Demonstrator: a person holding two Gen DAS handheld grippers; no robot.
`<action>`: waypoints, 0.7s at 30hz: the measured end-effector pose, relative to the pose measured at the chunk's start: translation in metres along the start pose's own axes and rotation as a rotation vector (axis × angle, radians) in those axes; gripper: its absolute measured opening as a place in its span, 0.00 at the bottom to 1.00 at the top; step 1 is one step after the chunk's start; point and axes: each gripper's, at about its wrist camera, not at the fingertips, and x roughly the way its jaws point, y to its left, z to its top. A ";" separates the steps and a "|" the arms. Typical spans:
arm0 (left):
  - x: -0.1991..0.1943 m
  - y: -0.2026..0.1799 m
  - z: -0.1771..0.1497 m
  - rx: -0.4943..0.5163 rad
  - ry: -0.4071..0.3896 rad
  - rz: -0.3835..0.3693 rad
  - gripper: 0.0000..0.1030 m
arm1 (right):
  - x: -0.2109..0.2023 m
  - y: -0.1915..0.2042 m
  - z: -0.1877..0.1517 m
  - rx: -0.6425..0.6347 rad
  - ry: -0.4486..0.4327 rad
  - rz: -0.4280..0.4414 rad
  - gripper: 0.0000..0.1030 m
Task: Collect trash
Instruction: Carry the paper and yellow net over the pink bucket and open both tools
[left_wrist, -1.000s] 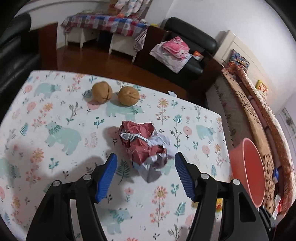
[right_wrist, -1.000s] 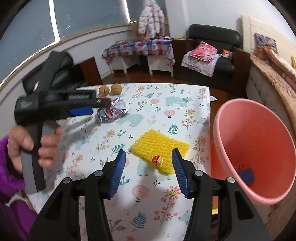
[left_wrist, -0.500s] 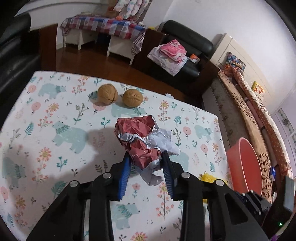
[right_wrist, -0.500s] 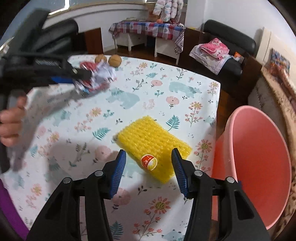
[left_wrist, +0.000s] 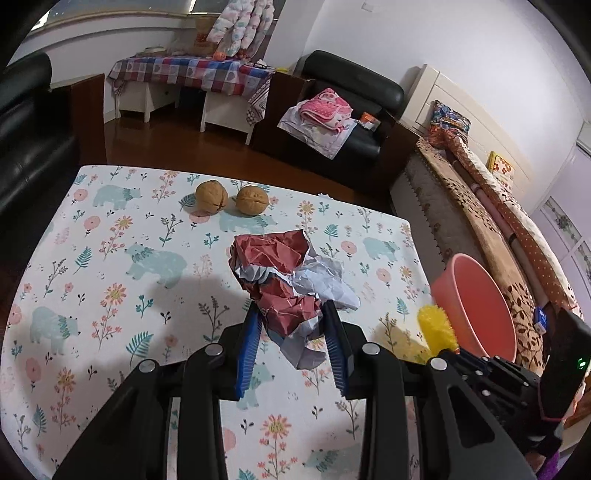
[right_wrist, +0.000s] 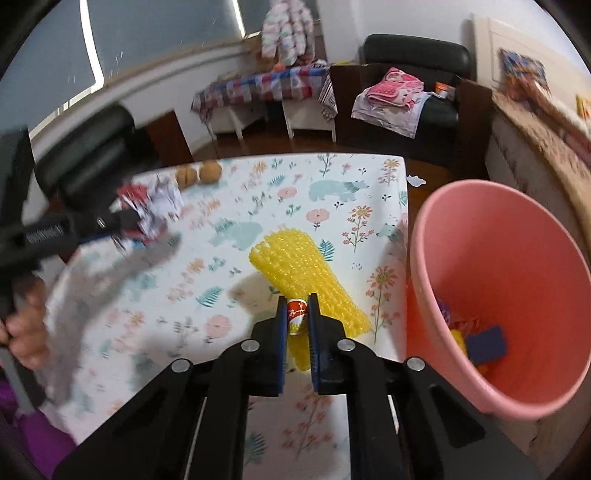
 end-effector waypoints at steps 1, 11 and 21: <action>-0.001 -0.002 -0.001 0.004 -0.001 -0.002 0.32 | -0.003 0.000 0.000 0.012 -0.006 0.009 0.10; -0.019 -0.037 -0.014 0.081 -0.017 -0.039 0.32 | -0.053 0.005 -0.015 0.129 -0.105 0.104 0.10; -0.022 -0.067 -0.027 0.153 0.004 -0.009 0.32 | -0.073 0.002 -0.021 0.167 -0.155 0.103 0.10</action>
